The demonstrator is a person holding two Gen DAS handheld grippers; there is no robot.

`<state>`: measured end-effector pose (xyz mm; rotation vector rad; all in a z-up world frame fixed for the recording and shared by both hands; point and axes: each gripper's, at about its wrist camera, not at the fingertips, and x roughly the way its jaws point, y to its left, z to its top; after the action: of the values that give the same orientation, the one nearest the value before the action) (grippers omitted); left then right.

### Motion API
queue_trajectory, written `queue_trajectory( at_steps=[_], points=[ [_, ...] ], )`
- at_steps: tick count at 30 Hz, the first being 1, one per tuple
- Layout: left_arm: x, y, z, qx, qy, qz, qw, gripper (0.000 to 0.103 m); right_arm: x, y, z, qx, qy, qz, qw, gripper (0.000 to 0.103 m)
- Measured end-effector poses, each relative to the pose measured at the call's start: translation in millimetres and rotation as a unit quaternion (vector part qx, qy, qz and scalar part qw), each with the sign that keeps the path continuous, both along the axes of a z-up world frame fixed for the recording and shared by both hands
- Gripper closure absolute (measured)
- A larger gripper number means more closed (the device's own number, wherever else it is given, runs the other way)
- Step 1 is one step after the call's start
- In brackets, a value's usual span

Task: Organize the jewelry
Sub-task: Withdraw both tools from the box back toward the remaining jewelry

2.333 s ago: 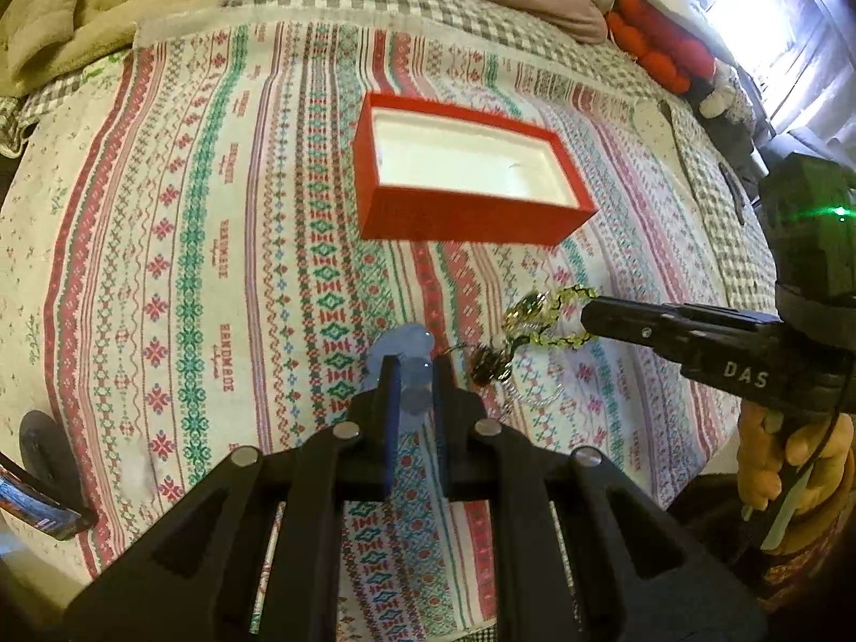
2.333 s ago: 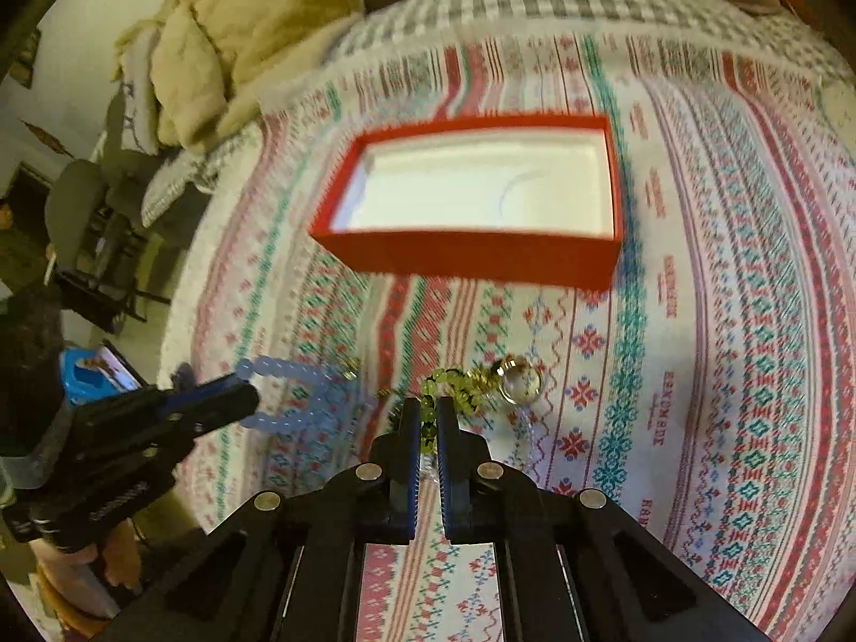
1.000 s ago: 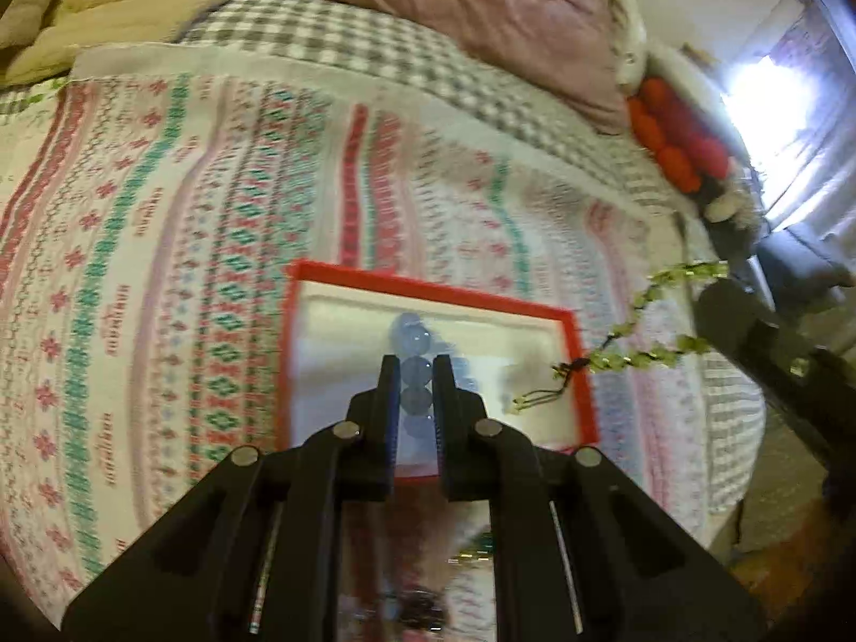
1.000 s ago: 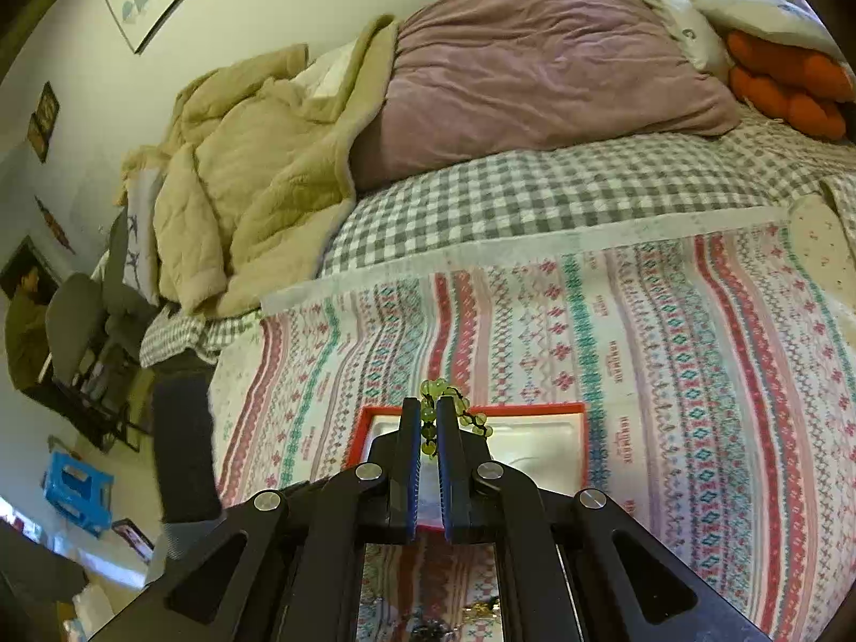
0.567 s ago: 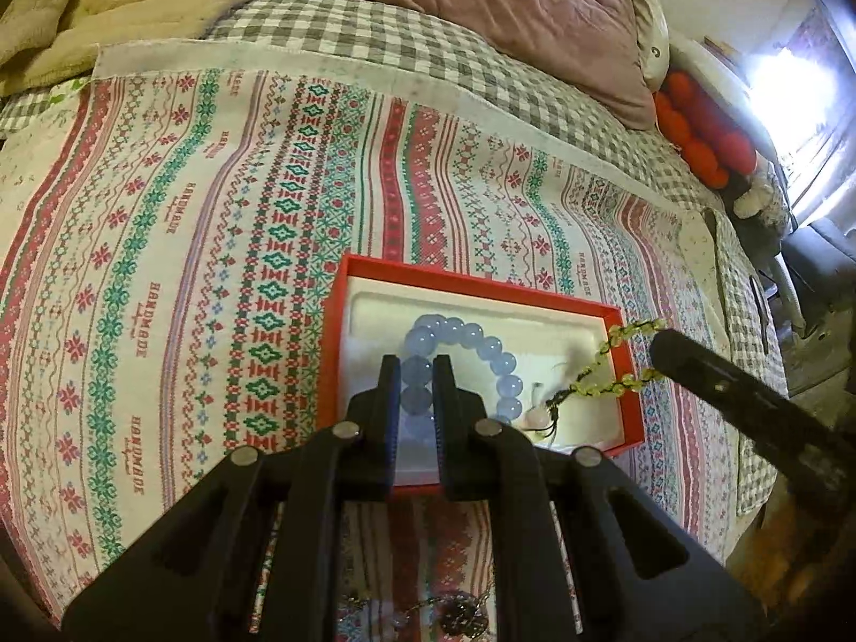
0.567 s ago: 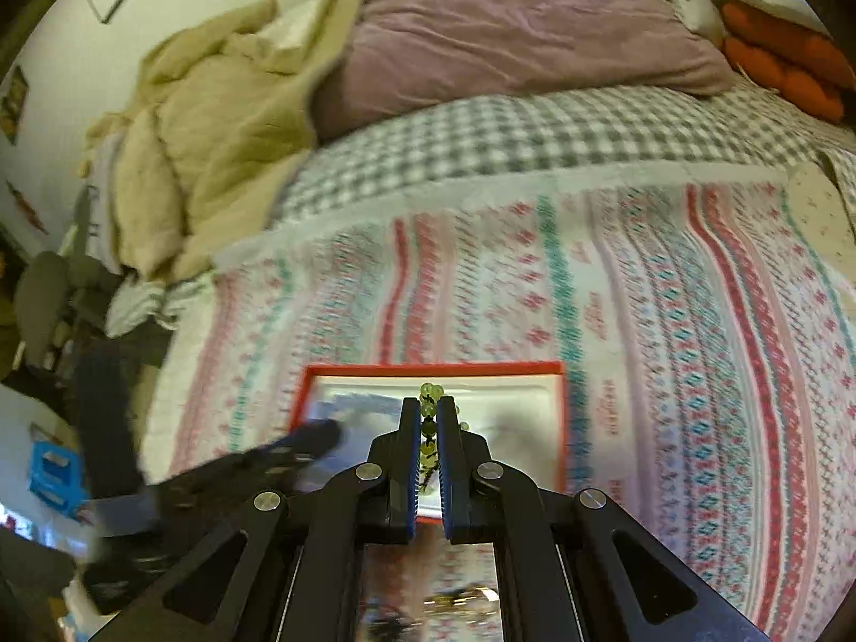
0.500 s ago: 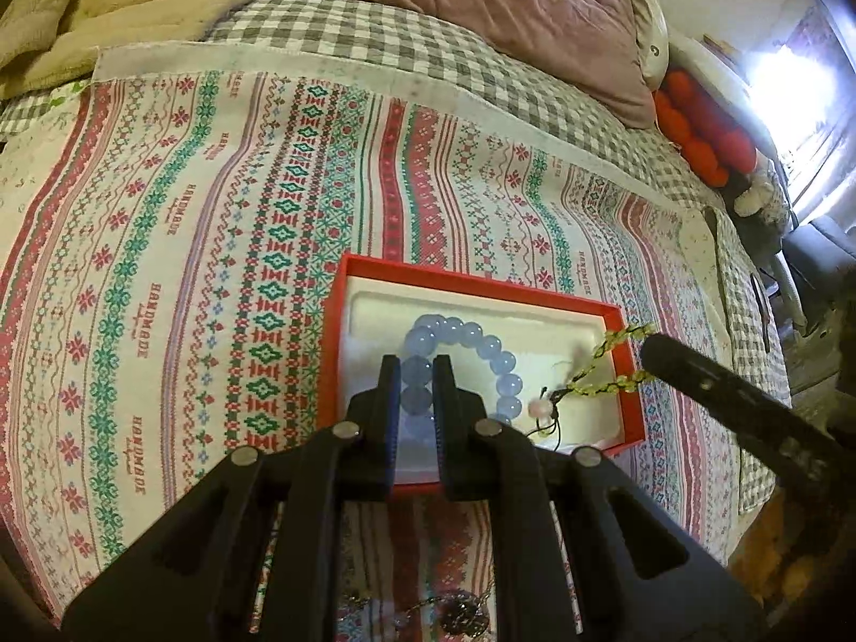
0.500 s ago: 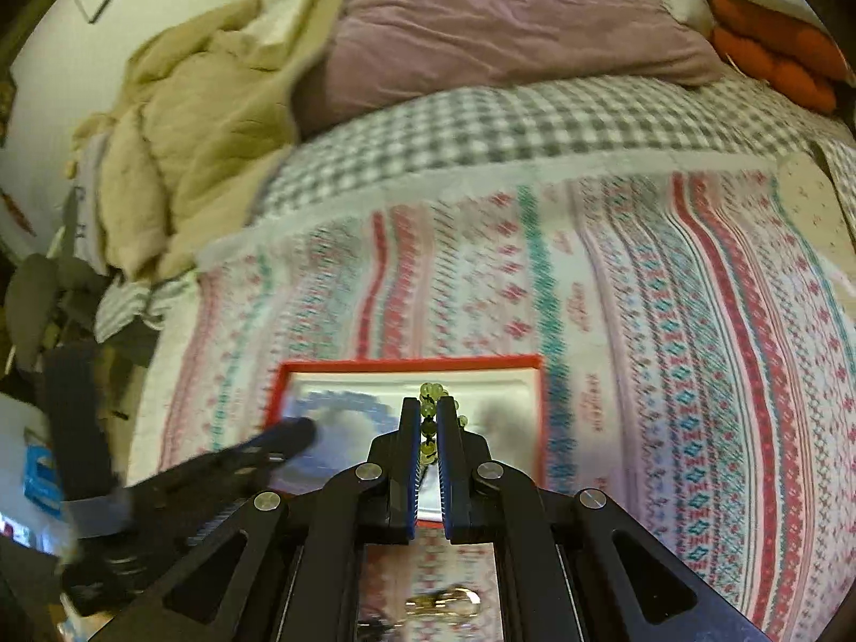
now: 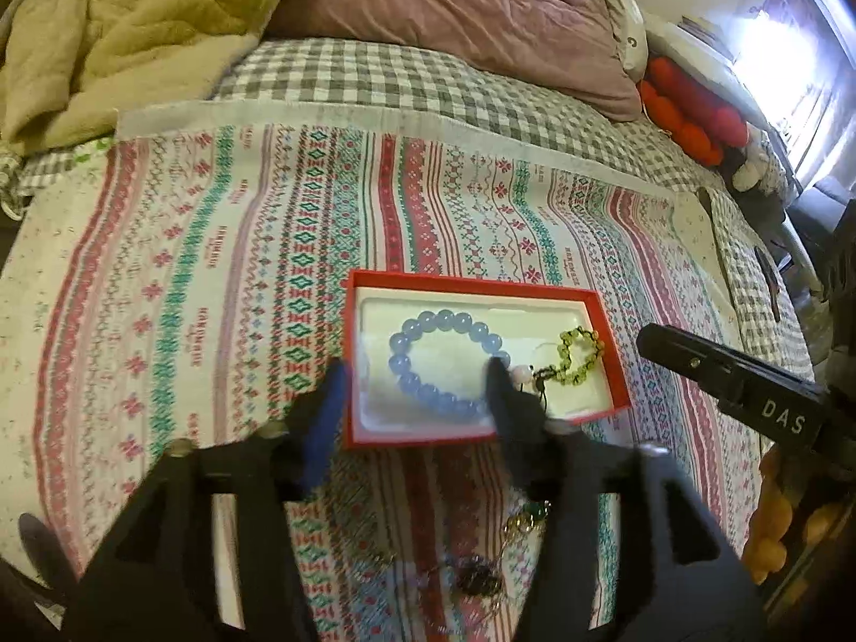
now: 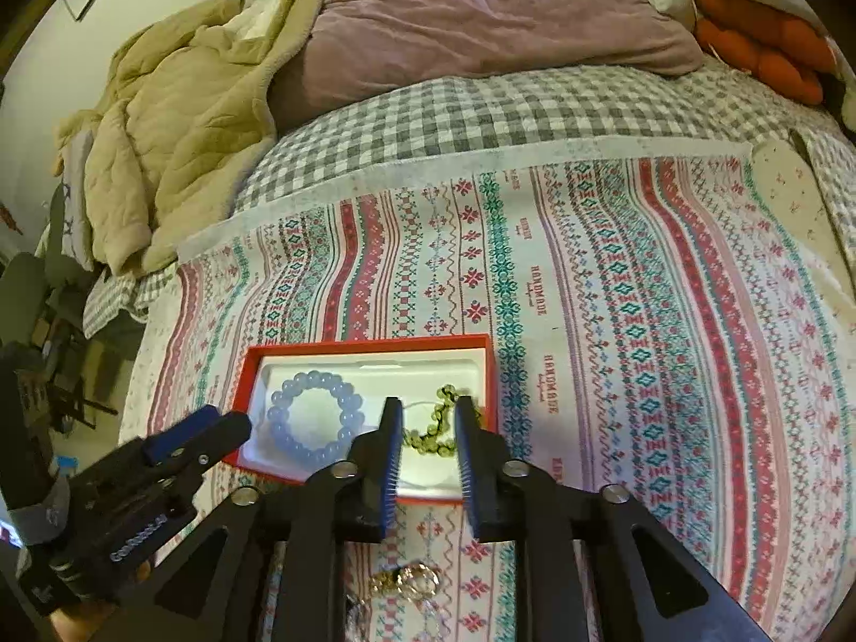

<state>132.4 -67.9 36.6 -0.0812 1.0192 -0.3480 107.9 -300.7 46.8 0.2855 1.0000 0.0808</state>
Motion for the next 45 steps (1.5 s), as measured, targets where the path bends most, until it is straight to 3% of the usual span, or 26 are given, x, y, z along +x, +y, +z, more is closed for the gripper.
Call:
queue_trajectory(
  at_steps=[1,2,3,6,9,14,28,40,45],
  points=[
    [-4,3,2,0.004,0.0,0.003,1.0,0.032,-3,0,2,-0.002,-0.002,0.001,1.0,0.058],
    [-6,4,3,0.008,0.002,0.004,1.0,0.03,-8,-1,5,-0.004,-0.006,0.001,1.0,0.036],
    [-9,5,2,0.011,0.004,0.006,0.9999,0.027,-14,-2,8,-0.008,-0.014,0.002,1.0,0.029],
    [-17,10,-1,0.022,0.022,0.012,0.9994,0.021,-27,-4,13,-0.033,-0.021,0.013,0.999,0.028],
    [-29,12,-8,0.049,0.032,0.006,0.9982,0.017,-41,-7,12,-0.055,-0.021,0.019,0.998,0.014],
    [-47,16,-16,0.079,0.031,0.004,0.9964,0.001,-66,-12,4,-0.094,-0.03,0.038,0.994,0.0],
    [-81,47,-46,0.064,0.045,-0.001,0.9969,0.001,-109,-15,-35,-0.12,0.018,0.084,0.989,0.0],
    [-96,28,-79,0.107,0.096,-0.031,0.9891,0.001,-107,12,-67,-0.135,0.071,0.116,0.981,0.0],
    [-93,18,-74,0.094,0.094,-0.025,0.9908,0.001,-103,14,-72,-0.127,0.082,0.11,0.982,0.0]
  ],
)
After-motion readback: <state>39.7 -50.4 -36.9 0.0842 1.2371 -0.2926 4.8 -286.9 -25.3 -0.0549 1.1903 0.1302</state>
